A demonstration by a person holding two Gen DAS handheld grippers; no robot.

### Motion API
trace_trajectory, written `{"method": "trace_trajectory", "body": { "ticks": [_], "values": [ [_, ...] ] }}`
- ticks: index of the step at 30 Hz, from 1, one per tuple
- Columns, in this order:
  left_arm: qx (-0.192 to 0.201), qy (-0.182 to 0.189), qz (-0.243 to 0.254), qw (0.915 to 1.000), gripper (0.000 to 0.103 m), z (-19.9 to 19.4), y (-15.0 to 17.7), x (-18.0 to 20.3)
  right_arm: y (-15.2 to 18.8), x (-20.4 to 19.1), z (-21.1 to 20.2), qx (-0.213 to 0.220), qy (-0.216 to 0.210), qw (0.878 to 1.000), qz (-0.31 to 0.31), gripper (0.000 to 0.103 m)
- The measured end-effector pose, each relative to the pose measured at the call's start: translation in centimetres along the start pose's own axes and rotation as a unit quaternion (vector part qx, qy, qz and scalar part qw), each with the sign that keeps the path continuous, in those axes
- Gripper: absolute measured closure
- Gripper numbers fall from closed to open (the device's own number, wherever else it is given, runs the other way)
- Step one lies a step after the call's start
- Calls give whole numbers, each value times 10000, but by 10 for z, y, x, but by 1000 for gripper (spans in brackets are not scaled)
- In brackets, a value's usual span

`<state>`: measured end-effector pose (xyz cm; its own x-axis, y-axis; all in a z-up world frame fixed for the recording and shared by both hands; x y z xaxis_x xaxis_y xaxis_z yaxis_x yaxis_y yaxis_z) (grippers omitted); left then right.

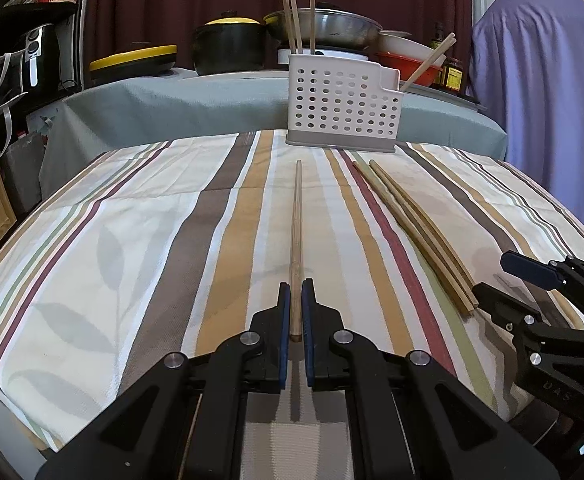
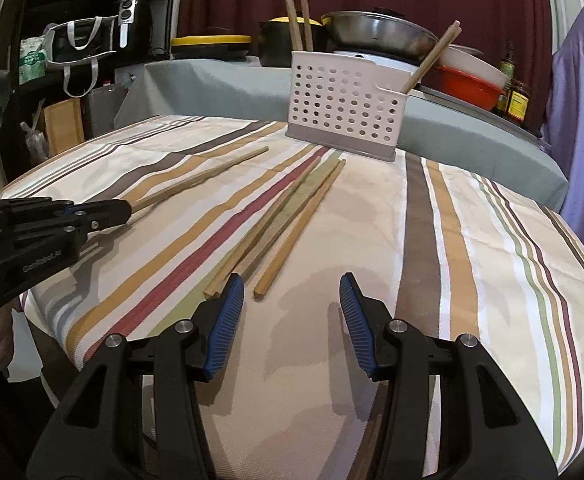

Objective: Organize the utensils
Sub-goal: 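Close the left tool on a chopstick while the right tool lowers toward another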

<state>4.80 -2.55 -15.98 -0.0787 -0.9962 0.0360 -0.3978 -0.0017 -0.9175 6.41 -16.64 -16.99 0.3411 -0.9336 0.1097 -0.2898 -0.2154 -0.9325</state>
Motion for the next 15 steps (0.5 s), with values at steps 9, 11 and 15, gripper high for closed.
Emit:
{"method": "trace_trajectory", "body": {
  "ticks": [9, 11, 15],
  "values": [
    [8, -12, -24, 10000, 96, 0, 0, -2, -2, 2, 4, -30, -13, 10000, 71, 65],
    [1, -11, -26, 10000, 96, 1, 0, -2, -2, -1, 8, -44, -55, 10000, 54, 70],
    [-2, -11, -28, 10000, 96, 1, 0, -3, -1, 0, 11, -78, -9, 10000, 52, 86]
  ]
}}
Point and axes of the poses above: each gripper's, at about its wrist camera, not at the fingertips, and z roughly the way its jaws point, x to its right, y to its underside, the point moved 4 cm from there along z, roughly the way its jaws point, and after that the axes turned 13 degrees about x, right-handed, at the moved point
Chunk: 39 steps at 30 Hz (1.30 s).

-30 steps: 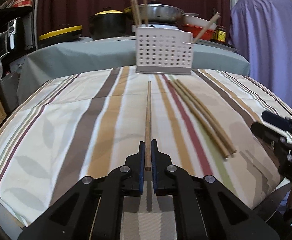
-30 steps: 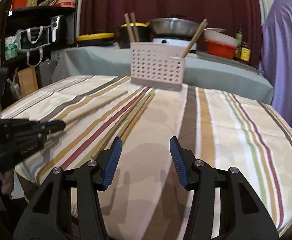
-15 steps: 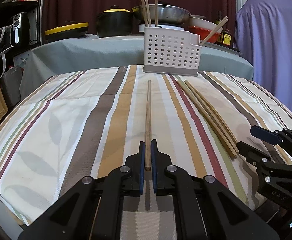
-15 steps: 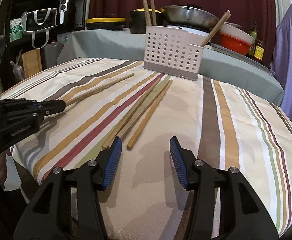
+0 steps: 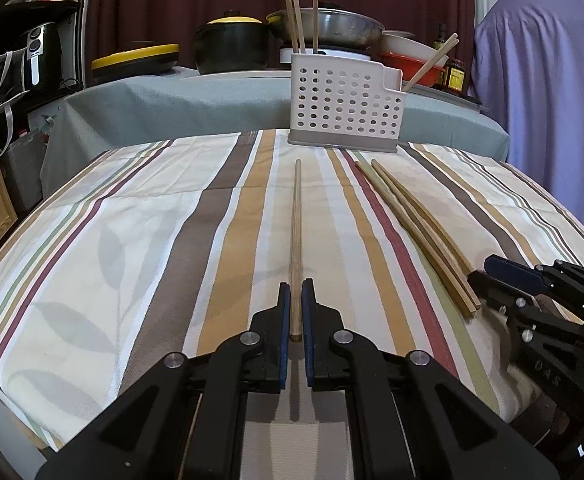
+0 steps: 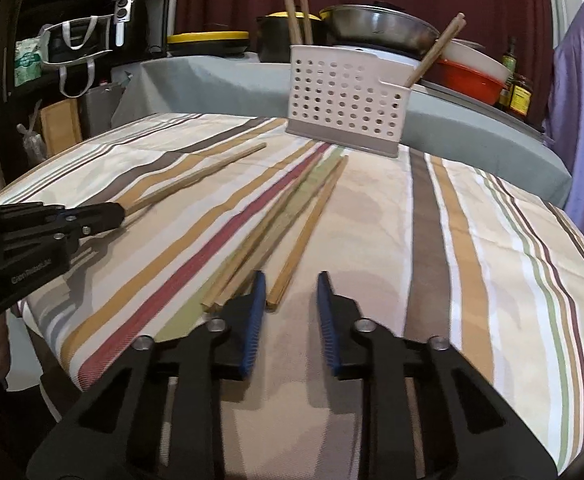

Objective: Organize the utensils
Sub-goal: 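Close the left tool on a chopstick while the right tool lowers toward another, then close the right tool on a chopstick while the left tool holds its own, then lift and carry both held chopsticks over the white holder with both tools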

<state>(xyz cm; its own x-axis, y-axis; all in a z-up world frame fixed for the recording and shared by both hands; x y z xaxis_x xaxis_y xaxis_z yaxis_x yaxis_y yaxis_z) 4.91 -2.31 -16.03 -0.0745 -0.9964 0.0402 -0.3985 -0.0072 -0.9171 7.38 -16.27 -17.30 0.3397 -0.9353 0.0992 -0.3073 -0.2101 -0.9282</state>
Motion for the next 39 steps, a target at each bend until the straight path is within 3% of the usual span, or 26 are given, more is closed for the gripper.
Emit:
{"method": "trace_trajectory", "body": {
  "ticks": [16, 29, 39],
  "values": [
    [96, -31, 53, 9999, 96, -3, -3, 3, 0, 14, -11, 113, 90, 9998, 153, 96],
    [820, -22, 127, 9965, 96, -37, -45, 6, -50, 41, -60, 1008, 472, 9935, 228, 97],
    [1482, 27, -2, 9890, 96, -72, -93, 1, -99, 52, -99, 1728, 546, 9833, 188, 97]
  ]
}}
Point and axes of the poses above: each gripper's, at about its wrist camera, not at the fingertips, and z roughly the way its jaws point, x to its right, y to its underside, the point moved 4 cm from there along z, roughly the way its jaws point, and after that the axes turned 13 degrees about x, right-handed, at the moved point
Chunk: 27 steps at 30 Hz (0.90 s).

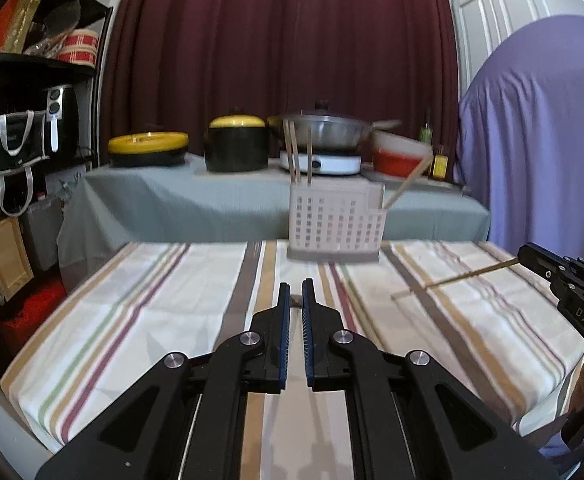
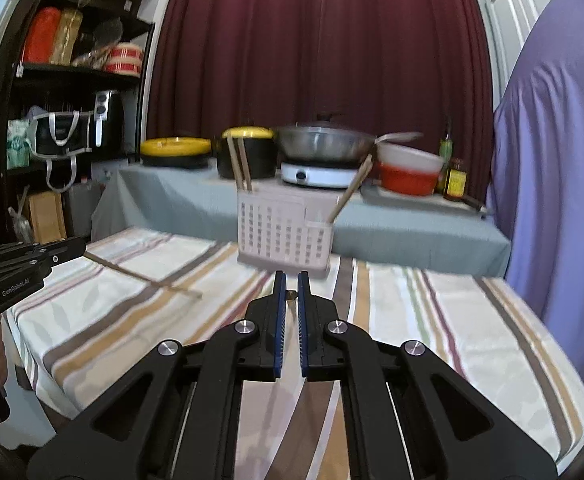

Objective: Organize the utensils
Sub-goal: 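Lift and carry both held chopsticks over the white holder with both tools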

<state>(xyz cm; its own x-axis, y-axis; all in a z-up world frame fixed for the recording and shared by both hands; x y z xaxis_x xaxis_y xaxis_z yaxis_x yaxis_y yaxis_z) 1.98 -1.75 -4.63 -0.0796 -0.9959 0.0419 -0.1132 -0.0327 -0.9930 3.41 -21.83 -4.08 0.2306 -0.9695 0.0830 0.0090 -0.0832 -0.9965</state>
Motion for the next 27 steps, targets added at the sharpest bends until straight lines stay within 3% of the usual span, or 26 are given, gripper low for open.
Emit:
{"method": "trace_trajectory", "body": {
  "ticks": [9, 27],
  "values": [
    [364, 43, -32, 9993, 96, -9, -43, -1, -39, 5, -6, 377, -11, 9993, 22, 97],
    [571, 87, 77, 9983, 96, 0, -78, 6, -69, 16, 14, 584, -66, 9983, 58, 97]
  ]
}}
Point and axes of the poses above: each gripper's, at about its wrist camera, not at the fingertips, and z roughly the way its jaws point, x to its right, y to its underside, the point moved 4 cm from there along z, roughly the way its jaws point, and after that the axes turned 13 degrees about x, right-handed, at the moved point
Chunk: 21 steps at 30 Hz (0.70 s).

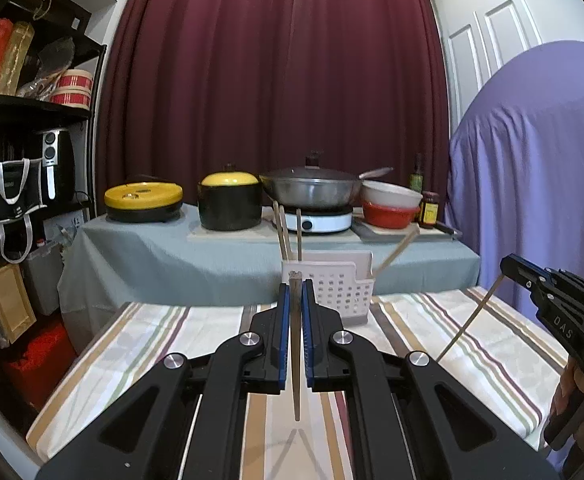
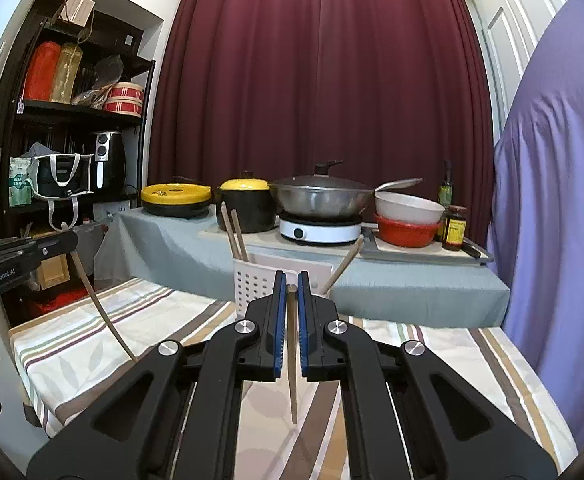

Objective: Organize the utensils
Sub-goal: 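Lift and carry both held chopsticks over the white holder with both tools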

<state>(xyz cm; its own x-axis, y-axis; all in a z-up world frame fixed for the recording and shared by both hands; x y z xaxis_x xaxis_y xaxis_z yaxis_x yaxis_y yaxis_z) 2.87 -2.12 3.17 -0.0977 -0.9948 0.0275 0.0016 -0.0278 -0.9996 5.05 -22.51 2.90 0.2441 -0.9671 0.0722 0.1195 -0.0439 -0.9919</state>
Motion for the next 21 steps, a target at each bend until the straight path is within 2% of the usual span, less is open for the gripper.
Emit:
{"method": "trace_trajectory", "body": {
  "ticks": [11, 21],
  "values": [
    [367, 98, -169, 9991, 96, 40, -39, -5, -36, 7, 47, 311, -201, 9993, 34, 97],
    [790, 207, -23, 9967, 96, 90, -83, 5, -74, 20, 103, 688, -251, 9973, 2, 97]
  ]
}}
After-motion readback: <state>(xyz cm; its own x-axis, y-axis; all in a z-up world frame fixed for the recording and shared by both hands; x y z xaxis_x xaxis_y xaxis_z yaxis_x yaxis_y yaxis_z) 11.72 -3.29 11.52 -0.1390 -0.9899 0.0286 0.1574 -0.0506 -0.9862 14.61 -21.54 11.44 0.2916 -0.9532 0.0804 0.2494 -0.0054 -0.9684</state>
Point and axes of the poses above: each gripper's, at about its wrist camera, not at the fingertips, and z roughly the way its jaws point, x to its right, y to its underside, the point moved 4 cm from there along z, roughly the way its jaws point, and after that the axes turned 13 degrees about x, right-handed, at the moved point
